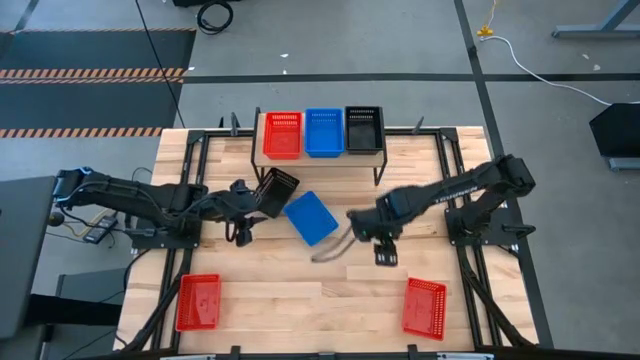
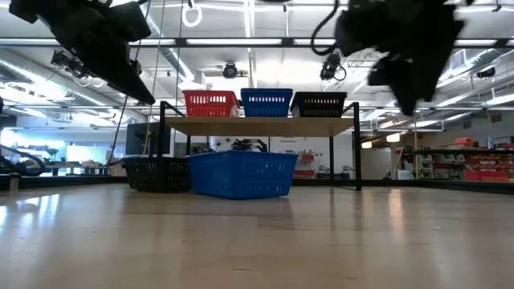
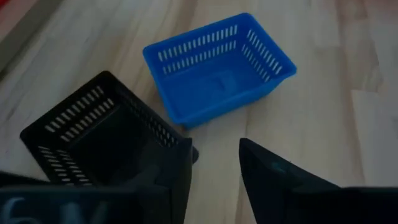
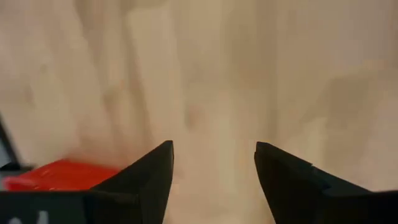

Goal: Stack baskets on shelf by color
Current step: Stack the right red bin on top of the red bin on the shelf

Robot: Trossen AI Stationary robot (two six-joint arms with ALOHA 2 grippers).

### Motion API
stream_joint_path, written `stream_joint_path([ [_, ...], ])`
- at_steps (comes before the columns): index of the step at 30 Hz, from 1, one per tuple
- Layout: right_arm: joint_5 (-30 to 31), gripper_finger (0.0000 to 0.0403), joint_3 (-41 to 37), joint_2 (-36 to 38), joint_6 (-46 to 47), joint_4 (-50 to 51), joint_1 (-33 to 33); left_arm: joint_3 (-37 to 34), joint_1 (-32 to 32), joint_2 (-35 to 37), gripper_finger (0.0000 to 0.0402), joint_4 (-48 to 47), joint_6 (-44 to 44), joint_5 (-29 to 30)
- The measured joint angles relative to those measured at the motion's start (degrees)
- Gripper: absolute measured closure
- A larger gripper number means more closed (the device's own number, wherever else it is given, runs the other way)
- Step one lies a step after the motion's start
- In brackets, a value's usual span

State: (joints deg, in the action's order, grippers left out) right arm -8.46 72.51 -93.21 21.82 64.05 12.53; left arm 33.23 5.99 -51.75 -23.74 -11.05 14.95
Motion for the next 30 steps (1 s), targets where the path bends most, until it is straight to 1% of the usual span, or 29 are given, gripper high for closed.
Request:
stream_joint_path([
  [4,-0.69,0.0171,-0.41,0.0,8.92,-0.17,5.97,0.0,-0.14,0.0,0.0265,-2.33,-1.3,0.44],
  [9,-0.21,0.0173,-0.41,0.0,18.2,-1.86,13.26,0.0,0.08,0.0,0.0277,-5.6,-4.23,-0.56],
  [15,2.86,0.0173,-0.41,0.0,31.43,-2.83,20.77,0.01,0.08,0.0,0.0279,-6.02,-4.84,-0.63],
  [19,3.42,0.0173,-0.41,0.0,42.32,-6.04,25.24,0.02,0.1,0.0,0.0279,-6.11,-4.85,-0.67],
  [22,5.25,0.0173,-0.41,0.0,50.18,-9.12,28.36,0.02,0.1,0.0,0.0279,-6.22,-4.85,-0.67],
  [25,7.73,0.0173,-0.43,-0.51,60.46,-9.69,31.03,0.02,0.1,0.0,0.0279,-6.2,-4.83,-0.67],
  [28,10.73,0.0173,-2.5,-0.48,71.86,-11.74,32.88,0.04,0.1,0.0,0.0279,-6.2,-4.74,-0.67],
  [30,11.9,0.0173,-4.6,-0.52,77.85,-12.8,33.72,0.04,0.1,0.0,0.028,-6.17,-3.6,-0.67],
])
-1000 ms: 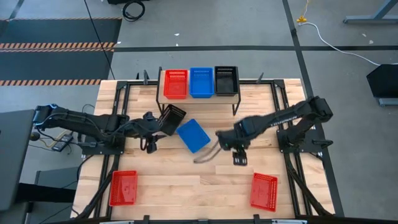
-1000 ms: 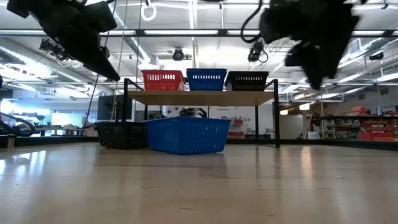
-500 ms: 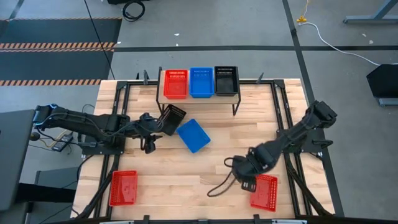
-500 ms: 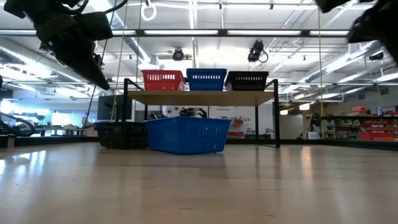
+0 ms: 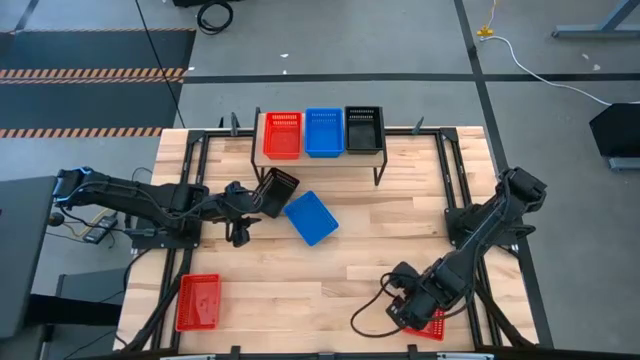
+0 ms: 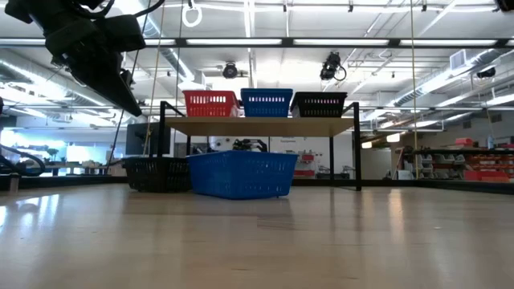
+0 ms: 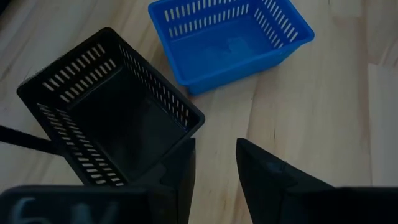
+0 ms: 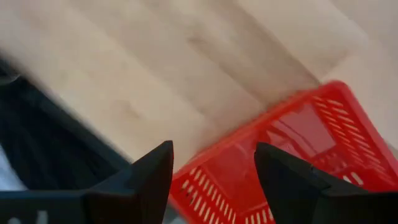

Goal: Stack baskets on shelf by color
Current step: Stack the right red bin on top of the red bin on the shelf

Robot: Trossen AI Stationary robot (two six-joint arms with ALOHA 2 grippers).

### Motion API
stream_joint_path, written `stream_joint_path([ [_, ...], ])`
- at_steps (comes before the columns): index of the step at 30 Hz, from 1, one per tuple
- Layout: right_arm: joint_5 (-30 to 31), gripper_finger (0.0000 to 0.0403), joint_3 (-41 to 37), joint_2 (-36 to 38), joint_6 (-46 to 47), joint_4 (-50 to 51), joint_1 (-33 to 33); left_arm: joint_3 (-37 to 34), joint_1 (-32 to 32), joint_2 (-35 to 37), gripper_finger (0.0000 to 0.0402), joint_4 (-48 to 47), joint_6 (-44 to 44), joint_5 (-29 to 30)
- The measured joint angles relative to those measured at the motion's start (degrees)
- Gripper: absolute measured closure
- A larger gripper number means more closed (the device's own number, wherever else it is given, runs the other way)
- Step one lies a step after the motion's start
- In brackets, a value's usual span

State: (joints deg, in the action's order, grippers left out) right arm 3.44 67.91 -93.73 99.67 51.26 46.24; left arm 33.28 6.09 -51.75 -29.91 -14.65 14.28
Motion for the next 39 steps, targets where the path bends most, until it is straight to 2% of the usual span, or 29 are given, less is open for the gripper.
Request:
stream_joint_path([
  [4,-1.39,0.0173,-5.42,-0.02,5.42,-3.57,0.28,0.02,0.0,0.0,0.0282,0.25,1.65,0.0],
  [7,-2.67,0.0173,-8.77,0.0,5.82,-6.22,-0.08,0.02,0.0,0.0,0.0282,0.28,1.81,0.0],
  [13,1.45,0.0179,-13.63,0.0,-0.15,-10.09,-1.78,0.02,0.02,0.0,0.0283,0.26,1.88,0.0],
  [17,4.83,0.0206,-14.04,0.0,-13.37,-10.9,-3.92,0.02,0.0,0.0,0.0283,0.26,1.83,0.0],
  [21,6.71,0.0259,-14.04,0.0,-32.27,-14.98,-6.38,0.02,0.0,0.0,0.0283,0.26,1.0,0.0],
  [27,6.03,0.0348,-14.04,0.0,-62.32,-27.89,-7.74,0.02,0.0,0.0,0.0283,0.59,0.02,0.0],
  [29,5.43,0.0364,-14.02,0.0,-68.76,-30.33,-7.7,0.02,0.0,0.0,0.0283,0.77,-0.87,0.0],
  [31,5.29,0.0368,-14.02,0.0,-69.58,-29.93,-7.7,0.02,0.02,0.0,0.0283,0.76,-1.78,0.0],
  [33,5.27,0.0361,-14.01,0.01,-66.62,-28.18,-8.0,0.02,0.0,0.0,0.0283,0.76,-2.81,-0.02],
  [39,4.95,0.0289,-14.02,0.04,-56.35,-22.48,-8.13,0.02,0.0,0.0,0.0283,1.0,-4.29,0.0],
])
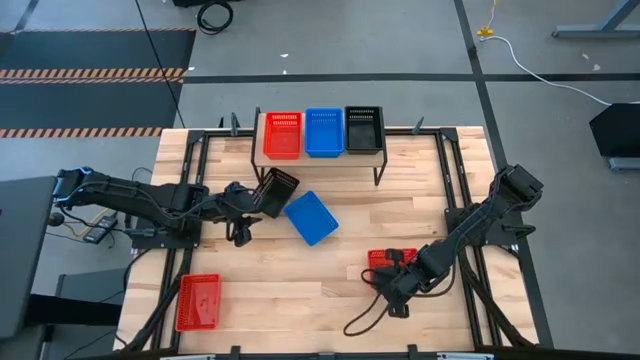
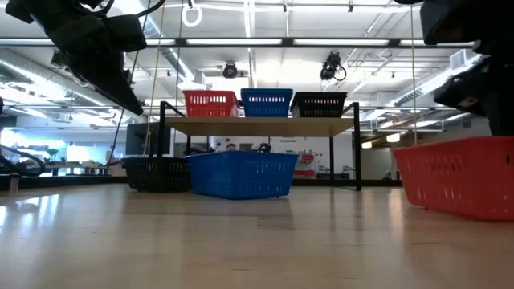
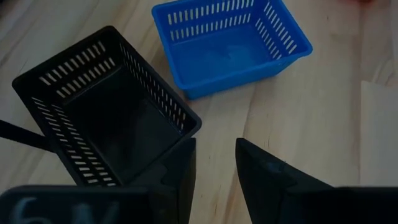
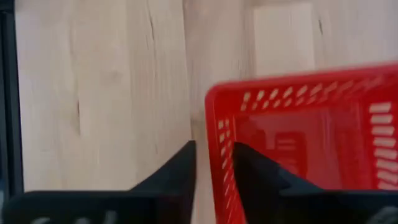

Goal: Stack baskets on shelf by color
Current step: Stack the right red bin on top of the red bin on the shelf

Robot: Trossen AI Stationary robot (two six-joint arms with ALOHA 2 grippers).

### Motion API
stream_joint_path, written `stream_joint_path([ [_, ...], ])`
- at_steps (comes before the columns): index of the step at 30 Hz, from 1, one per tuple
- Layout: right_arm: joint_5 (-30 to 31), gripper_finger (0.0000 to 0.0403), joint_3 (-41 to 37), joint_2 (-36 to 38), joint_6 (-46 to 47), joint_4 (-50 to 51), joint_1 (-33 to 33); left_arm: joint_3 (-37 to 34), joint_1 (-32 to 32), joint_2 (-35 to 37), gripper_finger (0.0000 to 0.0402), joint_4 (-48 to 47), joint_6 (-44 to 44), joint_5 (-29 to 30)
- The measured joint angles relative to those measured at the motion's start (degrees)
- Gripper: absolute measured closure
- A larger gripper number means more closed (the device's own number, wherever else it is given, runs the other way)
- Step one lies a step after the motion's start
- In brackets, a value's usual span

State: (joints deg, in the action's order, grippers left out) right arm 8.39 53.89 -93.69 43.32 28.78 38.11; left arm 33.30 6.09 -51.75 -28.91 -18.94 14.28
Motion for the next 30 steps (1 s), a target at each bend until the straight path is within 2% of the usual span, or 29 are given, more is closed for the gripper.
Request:
stream_joint_path([
  [6,-0.79,0.0205,0.27,0.17,4.97,0.98,-0.36,0.0,0.02,0.0,0.0283,0.4,-0.39,0.0],
  [12,0.93,0.0158,5.91,0.82,15.01,4.97,-3.5,0.0,0.0,0.0,0.0283,0.47,-0.4,0.0],
  [16,3.26,0.0154,8.52,0.83,23.5,5.68,-7.3,0.0,0.01,0.0,0.0283,0.98,-0.39,0.0],
  [18,2.08,0.0156,8.52,0.8,26.19,7.18,-9.29,0.0,0.07,-0.02,0.0283,1.06,-0.15,0.02],
  [23,-3.59,0.0164,8.18,-0.06,29.37,14.84,-12.62,0.0,1.57,-0.02,0.0283,1.06,0.09,0.04],
  [30,-3.6,0.0169,7.52,-0.6,29.62,10.88,-13.97,0.0,4.51,-0.02,0.0283,1.3,1.6,1.53],
])
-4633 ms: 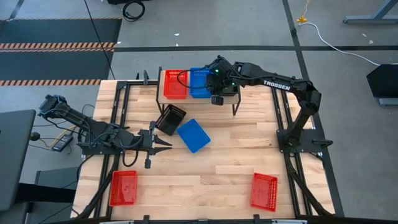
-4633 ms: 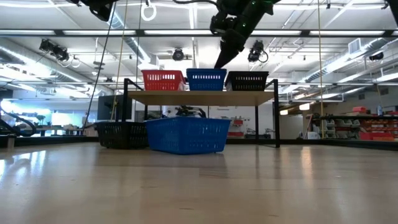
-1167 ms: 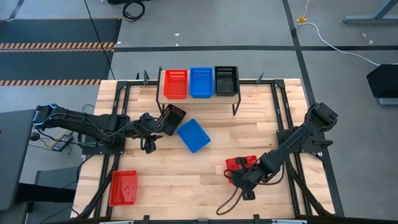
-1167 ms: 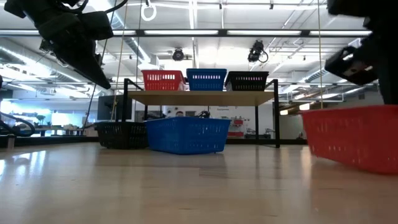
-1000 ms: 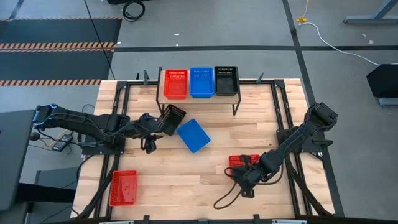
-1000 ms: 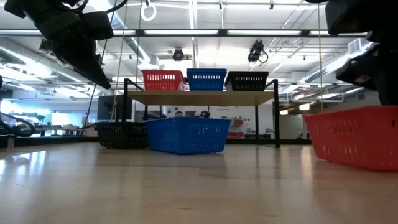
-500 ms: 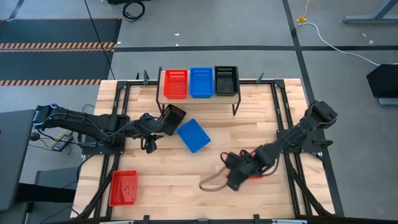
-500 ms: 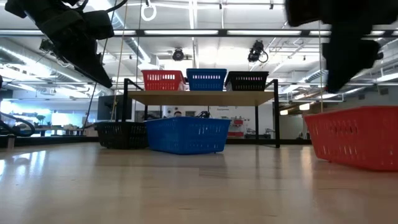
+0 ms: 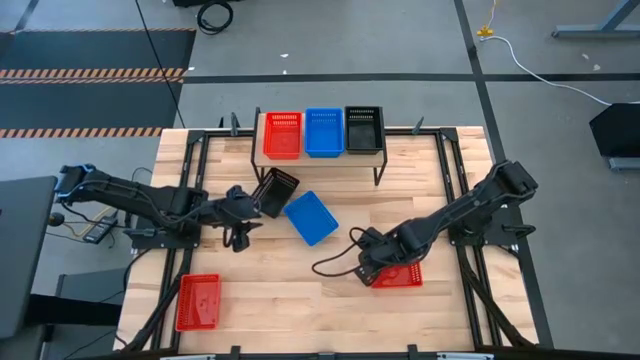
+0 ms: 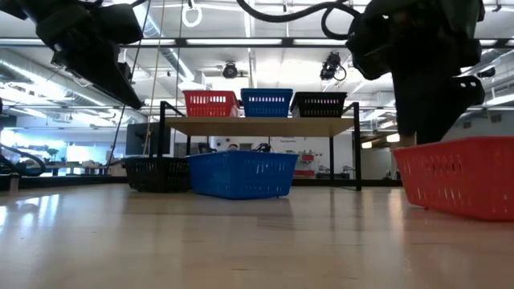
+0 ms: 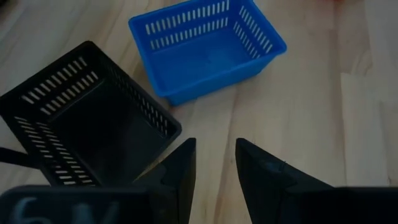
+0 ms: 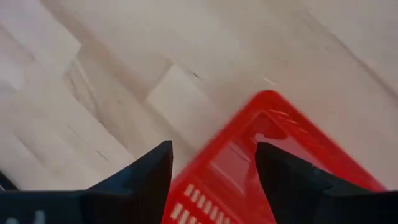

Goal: Stack baskets on shelf by color
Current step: Stack the right red bin on top of the red bin on the shelf

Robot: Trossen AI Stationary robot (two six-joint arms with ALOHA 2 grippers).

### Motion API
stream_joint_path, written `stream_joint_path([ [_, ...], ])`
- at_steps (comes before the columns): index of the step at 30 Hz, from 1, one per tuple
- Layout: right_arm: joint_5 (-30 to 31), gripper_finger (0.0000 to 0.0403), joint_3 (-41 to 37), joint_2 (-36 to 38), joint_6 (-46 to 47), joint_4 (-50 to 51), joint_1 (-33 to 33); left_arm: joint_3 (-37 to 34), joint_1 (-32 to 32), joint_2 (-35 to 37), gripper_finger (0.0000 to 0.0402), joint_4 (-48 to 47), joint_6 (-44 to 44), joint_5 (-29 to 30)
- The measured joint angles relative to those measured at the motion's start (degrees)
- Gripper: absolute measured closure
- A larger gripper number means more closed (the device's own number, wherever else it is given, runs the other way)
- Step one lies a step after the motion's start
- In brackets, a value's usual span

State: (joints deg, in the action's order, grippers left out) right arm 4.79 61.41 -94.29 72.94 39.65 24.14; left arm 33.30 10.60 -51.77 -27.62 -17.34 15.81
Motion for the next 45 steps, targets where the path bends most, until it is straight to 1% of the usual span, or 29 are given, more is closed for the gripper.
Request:
stream_joint_path([
  [4,-0.3,0.017,0.09,-1.24,0.84,-3.13,0.4,0.0,0.82,0.0,0.0283,-0.02,0.03,0.03],
  [9,-1.77,0.017,-0.02,-4.81,0.45,-1.62,0.24,0.0,1.73,-0.02,0.0283,0.0,0.13,1.31],
  [13,-2.4,0.0172,-0.02,-7.62,-5.49,-1.31,-0.55,0.0,2.46,-0.02,0.0283,0.02,0.05,2.0],
  [16,-2.26,0.0184,-0.02,-8.78,-11.69,-0.85,-1.03,0.0,2.76,-0.02,0.0283,0.04,-0.1,2.0],
  [18,-1.86,0.0203,-0.04,-8.94,-15.19,-0.03,-1.07,0.0,2.92,-0.02,0.0283,-0.04,-0.28,2.08],
  [21,-1.19,0.0249,-0.04,-8.89,-18.27,0.07,-1.14,0.0,3.18,-0.02,0.0283,-0.03,-0.7,2.18],
  [27,-0.93,0.038,0.05,-8.76,-21.94,0.3,-0.96,0.0,3.18,-0.02,0.0283,0.02,-1.25,2.5],
  [29,-0.76,0.0391,0.11,-8.6,-22.63,0.49,-0.96,0.0,3.16,-0.02,0.0283,0.02,-1.31,2.58],
  [33,-1.39,0.0382,0.25,-8.57,-24.78,0.99,-0.98,0.0,3.16,-0.02,0.0283,0.04,-1.51,2.58],
  [36,-1.2,0.0395,2.6,-8.47,-26.75,4.53,-1.24,0.0,3.16,0.0,0.0283,0.22,-1.49,2.58],
  [39,-0.09,0.0397,7.19,-8.47,-30.04,9.73,-1.46,0.0,3.16,0.0,0.0283,0.69,-1.49,2.6],
  [42,2.38,0.0398,13.46,-8.47,-34.23,14.3,-1.95,0.0,3.16,0.0,0.0283,0.95,-1.49,2.6],
  [45,6.48,0.0399,21.24,-8.47,-39.76,18.41,-2.58,0.0,3.16,0.02,0.0283,1.07,-1.49,2.6],
])
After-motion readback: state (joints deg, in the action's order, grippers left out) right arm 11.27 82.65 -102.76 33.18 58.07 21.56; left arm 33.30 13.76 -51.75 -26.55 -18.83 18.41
